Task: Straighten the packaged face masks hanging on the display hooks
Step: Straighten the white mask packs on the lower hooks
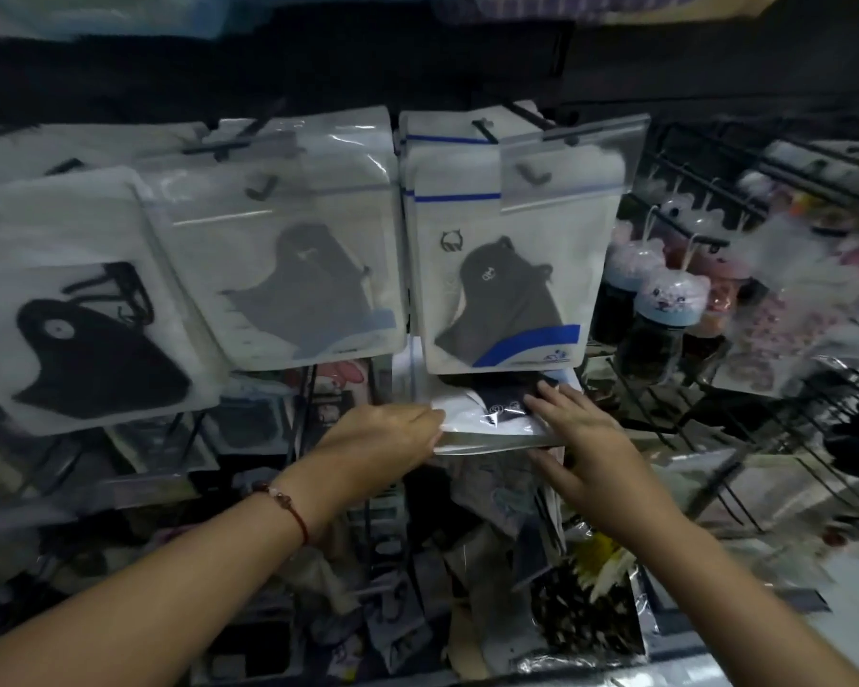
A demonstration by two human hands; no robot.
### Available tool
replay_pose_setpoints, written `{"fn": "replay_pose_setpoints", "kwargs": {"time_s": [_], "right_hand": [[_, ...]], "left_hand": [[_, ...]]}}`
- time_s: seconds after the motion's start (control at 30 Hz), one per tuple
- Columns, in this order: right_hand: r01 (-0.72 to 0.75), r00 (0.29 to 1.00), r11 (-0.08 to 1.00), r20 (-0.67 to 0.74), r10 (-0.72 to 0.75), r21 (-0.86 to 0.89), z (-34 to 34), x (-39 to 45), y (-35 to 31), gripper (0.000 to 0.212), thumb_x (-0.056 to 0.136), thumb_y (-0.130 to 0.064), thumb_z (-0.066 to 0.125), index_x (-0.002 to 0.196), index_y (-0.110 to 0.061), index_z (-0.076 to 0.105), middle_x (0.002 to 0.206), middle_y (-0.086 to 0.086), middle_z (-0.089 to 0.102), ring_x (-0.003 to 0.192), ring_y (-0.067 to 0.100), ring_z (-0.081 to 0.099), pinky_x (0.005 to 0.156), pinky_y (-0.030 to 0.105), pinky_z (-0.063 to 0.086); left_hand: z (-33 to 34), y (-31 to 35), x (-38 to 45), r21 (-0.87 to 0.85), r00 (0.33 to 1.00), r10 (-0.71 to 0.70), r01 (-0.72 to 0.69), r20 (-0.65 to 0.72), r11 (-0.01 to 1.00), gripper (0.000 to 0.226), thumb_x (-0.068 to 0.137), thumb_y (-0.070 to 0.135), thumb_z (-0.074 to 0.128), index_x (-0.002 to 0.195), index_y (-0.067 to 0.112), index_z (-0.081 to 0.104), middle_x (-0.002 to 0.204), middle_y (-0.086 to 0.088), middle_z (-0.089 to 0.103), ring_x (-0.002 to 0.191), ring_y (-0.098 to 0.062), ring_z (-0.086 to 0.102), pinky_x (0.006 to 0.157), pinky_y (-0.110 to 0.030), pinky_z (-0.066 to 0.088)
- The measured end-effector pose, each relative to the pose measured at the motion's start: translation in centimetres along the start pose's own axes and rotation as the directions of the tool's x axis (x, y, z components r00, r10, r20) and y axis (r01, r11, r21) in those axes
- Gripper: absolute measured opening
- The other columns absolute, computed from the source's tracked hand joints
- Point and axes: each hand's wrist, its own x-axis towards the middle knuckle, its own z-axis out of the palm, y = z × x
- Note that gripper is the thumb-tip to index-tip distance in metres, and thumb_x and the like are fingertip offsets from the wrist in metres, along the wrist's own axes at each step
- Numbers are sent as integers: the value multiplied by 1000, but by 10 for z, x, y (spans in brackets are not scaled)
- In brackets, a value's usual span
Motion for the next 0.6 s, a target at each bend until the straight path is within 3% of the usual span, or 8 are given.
{"fn": "replay_pose_setpoints", "kwargs": {"time_s": [0.17, 0.27, 0.33, 0.4, 0.43, 0.5, 0.57, 0.6], "right_hand": [[136, 982, 984, -113, -149, -111, -1, -14, -5, 57, 84, -26, 73, 138, -21, 54, 144, 1, 51, 140, 25, 37, 115, 38, 25], [250, 932, 959, -235, -276, -137, -5, -22, -10, 41, 83, -17, 64, 124, -16, 67, 127, 3, 63, 122, 28, 53, 108, 40, 34], [294, 902, 947, -291, -320, -132, -11, -29, -13, 34, 85, -18, 57, 117, -17, 71, 118, 1, 67, 108, 25, 59, 97, 39, 41], [315, 887, 940, -313, -340, -129, -15, -38, -16, 33, 87, -18, 55, 116, -18, 72, 113, 0, 69, 101, 24, 60, 87, 38, 43], [324, 882, 938, -320, -347, -124, -15, -42, -19, 34, 87, -18, 55, 116, -18, 73, 112, 0, 69, 99, 23, 59, 84, 38, 44], [343, 871, 932, -333, -361, -115, -14, -49, -26, 35, 86, -14, 54, 116, -18, 73, 110, 1, 70, 95, 23, 58, 79, 38, 44], [365, 864, 925, -332, -378, -102, -7, -57, -36, 36, 86, -11, 53, 114, -19, 74, 108, 2, 70, 93, 23, 57, 77, 37, 42], [376, 862, 922, -330, -384, -91, -2, -62, -41, 37, 85, -12, 52, 113, -20, 74, 108, 2, 70, 92, 23, 57, 76, 37, 42]], "left_hand": [[-9, 11, -16, 63, 983, 31, -20, -181, 998, 21, 96, 17, 51, 80, 14, 65, 69, -2, 55, 57, -21, 55, 44, -37, 45], [-20, 24, -33, -28, 973, 28, -35, -230, 999, 26, 102, 19, 49, 86, 11, 68, 74, -4, 59, 62, -22, 57, 50, -39, 49], [-26, 35, -48, -116, 974, -53, 28, -219, 993, 28, 103, 27, 48, 97, 12, 71, 90, -3, 67, 78, -22, 64, 63, -41, 52], [-33, 47, -62, -336, 940, -320, 266, -118, 904, 37, 101, 44, 47, 118, 19, 68, 122, 3, 62, 114, -13, 58, 91, -37, 50], [-37, 54, -69, -491, 866, -499, 422, -31, 762, 44, 97, 53, 46, 127, 25, 62, 137, 8, 52, 129, -7, 47, 103, -31, 42], [-49, 69, -72, -774, 637, -742, 572, 210, 272, 58, 86, 68, 49, 138, 40, 50, 149, 17, 41, 140, 0, 35, 113, -27, 31], [-58, 76, -69, -868, 432, -771, 387, 468, -310, 58, 85, 66, 59, 139, 44, 48, 143, 16, 54, 131, -5, 51, 111, -36, 39], [-59, 74, -69, -825, 358, -743, 263, 565, -500, 56, 87, 53, 64, 140, 37, 50, 136, 11, 61, 123, -10, 59, 105, -38, 46]]}}
